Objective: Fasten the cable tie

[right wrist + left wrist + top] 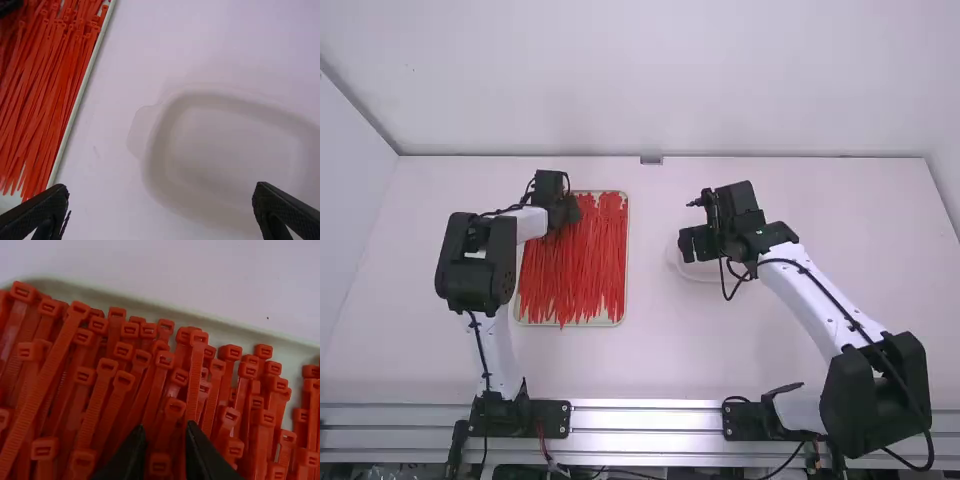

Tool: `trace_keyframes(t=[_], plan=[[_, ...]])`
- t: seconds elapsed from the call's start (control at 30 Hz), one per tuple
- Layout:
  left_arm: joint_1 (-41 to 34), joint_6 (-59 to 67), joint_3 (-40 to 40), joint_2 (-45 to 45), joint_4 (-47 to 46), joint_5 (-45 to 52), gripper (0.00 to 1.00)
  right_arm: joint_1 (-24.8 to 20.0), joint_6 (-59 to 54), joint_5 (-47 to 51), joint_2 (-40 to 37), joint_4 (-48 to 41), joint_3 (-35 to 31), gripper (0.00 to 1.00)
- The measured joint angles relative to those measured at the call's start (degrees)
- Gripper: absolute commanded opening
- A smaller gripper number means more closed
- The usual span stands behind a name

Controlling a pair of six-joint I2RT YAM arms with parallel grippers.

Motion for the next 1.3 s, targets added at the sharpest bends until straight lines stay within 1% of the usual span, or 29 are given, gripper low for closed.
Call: trace_keyframes(t=[0.13, 0.33, 0.9, 1.3], plan=[[0.00, 0.00, 0.07, 0.11, -0.31, 0.22, 0.21, -0.02, 0.00, 0.04, 0.02, 0.00, 0.00, 0.98], [0.00, 0.00, 1.46, 0.11, -3.15, 0.20, 0.21, 0.00, 0.02, 0.02, 0.00, -0.02, 0.00, 0.98], [0.00, -0.22, 1.46, 0.11, -3.48, -0.50, 0.22, 0.00, 0.02, 0.04, 0.00, -0.02, 0.00, 0.98], [0.00, -1.46, 1.46, 0.11, -4.20, -0.70, 0.21, -0.02, 0.02, 0.04, 0.02, -0.02, 0.00, 0.98]])
